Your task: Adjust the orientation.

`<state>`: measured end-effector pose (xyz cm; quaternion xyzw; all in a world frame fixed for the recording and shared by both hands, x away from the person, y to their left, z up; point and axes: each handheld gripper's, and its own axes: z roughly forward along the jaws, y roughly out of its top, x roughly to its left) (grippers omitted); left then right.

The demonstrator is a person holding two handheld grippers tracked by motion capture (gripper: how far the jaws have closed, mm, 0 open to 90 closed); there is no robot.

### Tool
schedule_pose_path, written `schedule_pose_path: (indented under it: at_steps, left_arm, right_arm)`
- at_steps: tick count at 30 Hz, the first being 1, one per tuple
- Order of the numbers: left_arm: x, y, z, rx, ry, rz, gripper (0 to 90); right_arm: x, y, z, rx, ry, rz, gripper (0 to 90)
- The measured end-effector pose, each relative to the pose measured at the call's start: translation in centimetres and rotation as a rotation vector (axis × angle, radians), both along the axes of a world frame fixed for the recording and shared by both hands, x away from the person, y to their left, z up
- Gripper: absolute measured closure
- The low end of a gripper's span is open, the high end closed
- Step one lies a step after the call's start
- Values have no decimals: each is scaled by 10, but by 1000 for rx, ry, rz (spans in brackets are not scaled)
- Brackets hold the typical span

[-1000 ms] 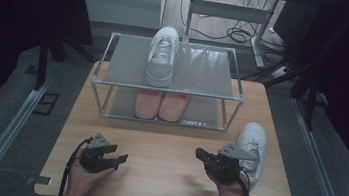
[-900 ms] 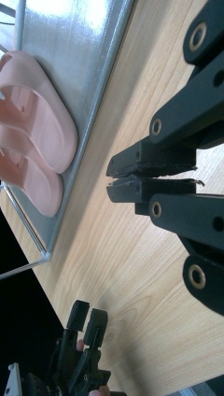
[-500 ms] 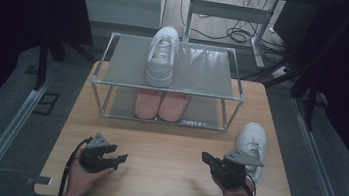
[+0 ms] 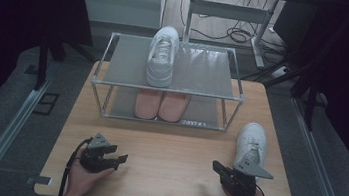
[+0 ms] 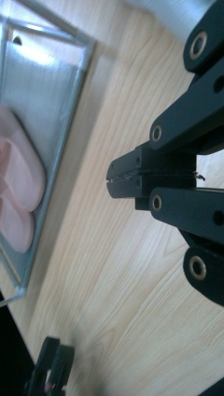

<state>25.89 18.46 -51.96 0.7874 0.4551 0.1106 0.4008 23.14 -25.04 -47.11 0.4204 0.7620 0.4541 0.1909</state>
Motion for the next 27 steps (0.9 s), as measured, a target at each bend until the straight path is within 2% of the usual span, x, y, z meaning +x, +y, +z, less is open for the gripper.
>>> schedule_pose_path:
  at_steps: [13,22,24,27]
  left_arm:
    - [0,1,-1,2,0,6,408]
    - [1,0,-1,10,2,0,407]
    - [1,-1,-2,9,0,0,407]
    - [1,0,-1,8,2,1,406]
  right_arm:
    - [-15,-15,-8,-39,5,-61,900]
    - [-24,-35,-15,-68,18,-140,900]
    - [-24,-36,-16,-63,22,-137,900]
    - [-24,-34,-16,-86,18,-139,900]
